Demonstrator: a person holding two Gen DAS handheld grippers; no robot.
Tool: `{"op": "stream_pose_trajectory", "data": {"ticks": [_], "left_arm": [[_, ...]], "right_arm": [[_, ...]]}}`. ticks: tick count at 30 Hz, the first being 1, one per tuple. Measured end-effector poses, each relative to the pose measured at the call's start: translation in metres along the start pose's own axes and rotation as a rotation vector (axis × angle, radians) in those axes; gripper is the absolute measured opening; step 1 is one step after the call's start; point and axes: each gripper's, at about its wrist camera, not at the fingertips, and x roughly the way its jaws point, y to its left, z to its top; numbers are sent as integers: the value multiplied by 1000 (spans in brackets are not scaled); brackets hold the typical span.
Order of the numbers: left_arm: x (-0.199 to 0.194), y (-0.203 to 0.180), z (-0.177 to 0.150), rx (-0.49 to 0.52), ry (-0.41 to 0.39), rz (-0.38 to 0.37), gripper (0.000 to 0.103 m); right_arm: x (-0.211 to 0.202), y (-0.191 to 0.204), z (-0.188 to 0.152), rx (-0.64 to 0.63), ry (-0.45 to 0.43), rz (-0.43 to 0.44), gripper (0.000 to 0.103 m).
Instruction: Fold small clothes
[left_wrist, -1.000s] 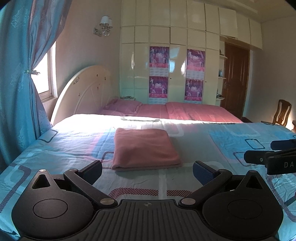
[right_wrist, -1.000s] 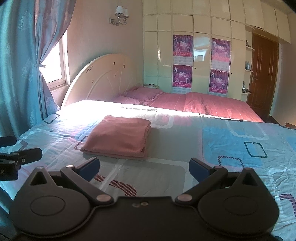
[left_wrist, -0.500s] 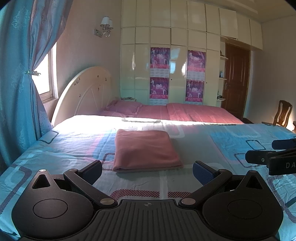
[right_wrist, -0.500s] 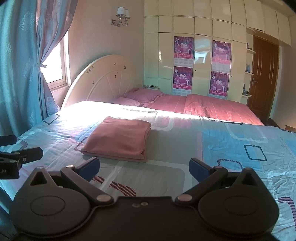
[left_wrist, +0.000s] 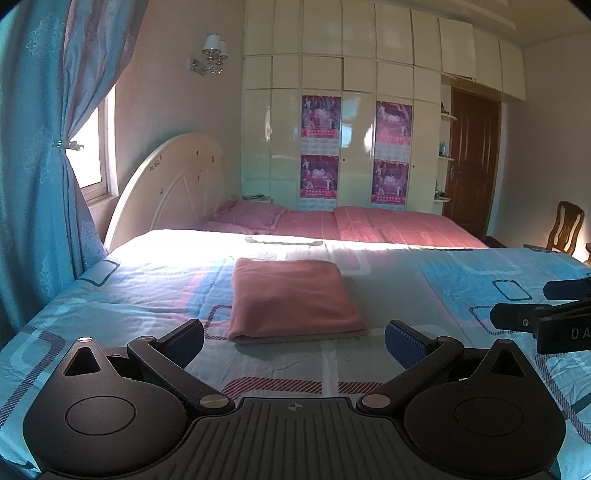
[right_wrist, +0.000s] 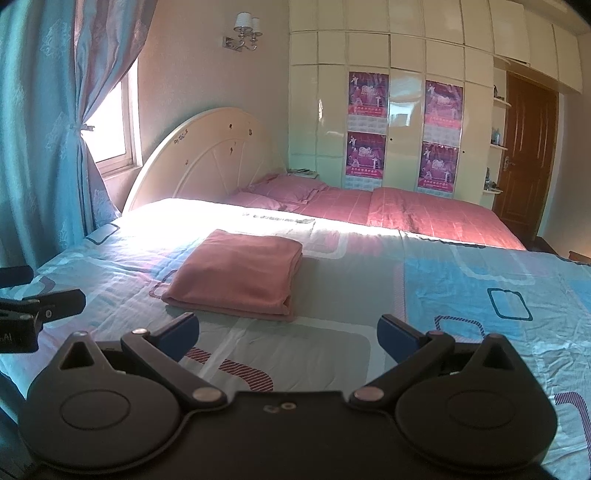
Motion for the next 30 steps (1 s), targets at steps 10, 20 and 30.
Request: {"op": "stream_pose_trajectory", "data": {"ticks": [10, 20, 30], "left_arm": [[-3, 3, -1, -4, -3, 6, 103], [-4, 6, -3, -17, -11, 3, 103], [-6, 7, -7, -19, -16, -10, 103]], "right_arm": [[-2, 1, 1, -9, -2, 1, 102], [-3, 6, 3, -24, -6, 1, 102], [-5, 8, 2, -48, -13, 8, 102]]}}
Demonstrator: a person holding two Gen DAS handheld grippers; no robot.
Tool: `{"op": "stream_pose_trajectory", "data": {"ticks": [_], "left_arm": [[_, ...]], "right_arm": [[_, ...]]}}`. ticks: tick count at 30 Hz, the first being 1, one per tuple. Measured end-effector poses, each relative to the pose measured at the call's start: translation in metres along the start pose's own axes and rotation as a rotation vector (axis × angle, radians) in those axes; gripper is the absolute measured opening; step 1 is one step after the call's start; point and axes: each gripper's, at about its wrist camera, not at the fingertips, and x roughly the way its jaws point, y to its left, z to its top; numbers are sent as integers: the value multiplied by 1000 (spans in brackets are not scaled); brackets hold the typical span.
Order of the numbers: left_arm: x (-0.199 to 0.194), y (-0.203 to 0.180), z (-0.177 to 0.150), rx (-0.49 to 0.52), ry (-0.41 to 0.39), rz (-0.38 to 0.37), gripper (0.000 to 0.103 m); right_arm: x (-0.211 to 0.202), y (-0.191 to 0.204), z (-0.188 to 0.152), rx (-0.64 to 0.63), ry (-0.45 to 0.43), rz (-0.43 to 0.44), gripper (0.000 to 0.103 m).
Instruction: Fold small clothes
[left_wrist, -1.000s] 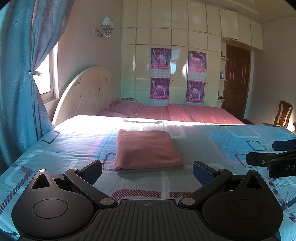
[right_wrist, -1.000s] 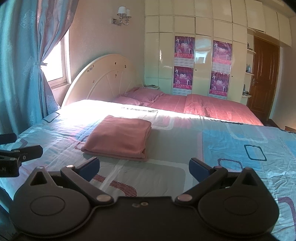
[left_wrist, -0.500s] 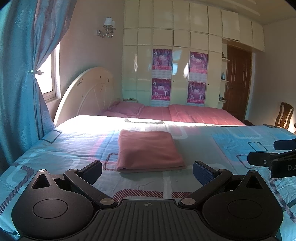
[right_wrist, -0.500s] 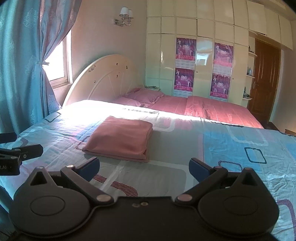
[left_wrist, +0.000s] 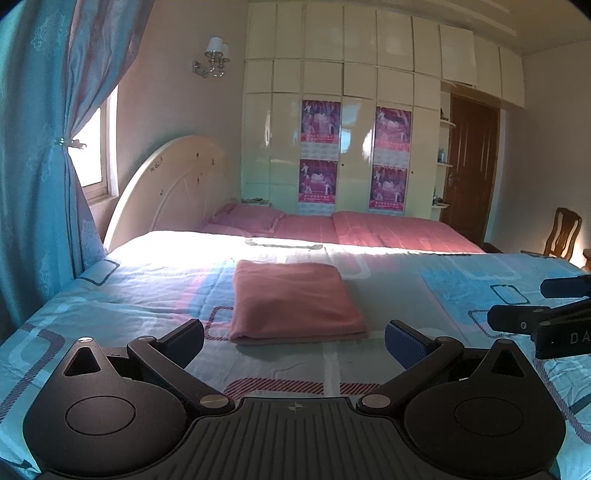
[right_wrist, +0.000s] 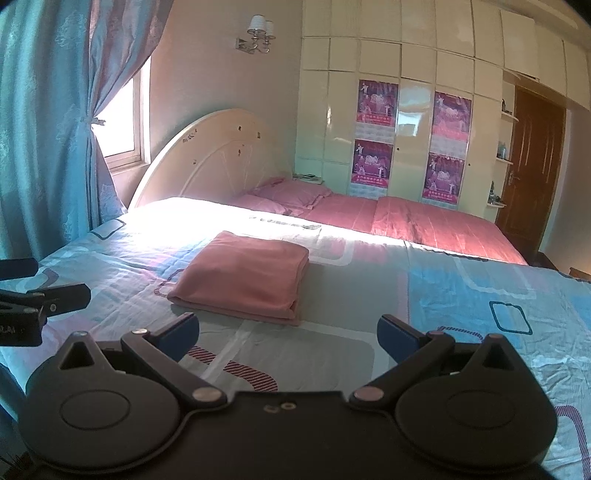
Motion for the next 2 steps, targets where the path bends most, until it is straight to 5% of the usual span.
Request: {"op": "stream_pose_trajectory", "data": {"ticks": [2], "left_arm": [[1, 1, 1, -17, 20, 2, 103]], "right_arm": [[0, 2, 0, -2, 0, 2, 102]]}}
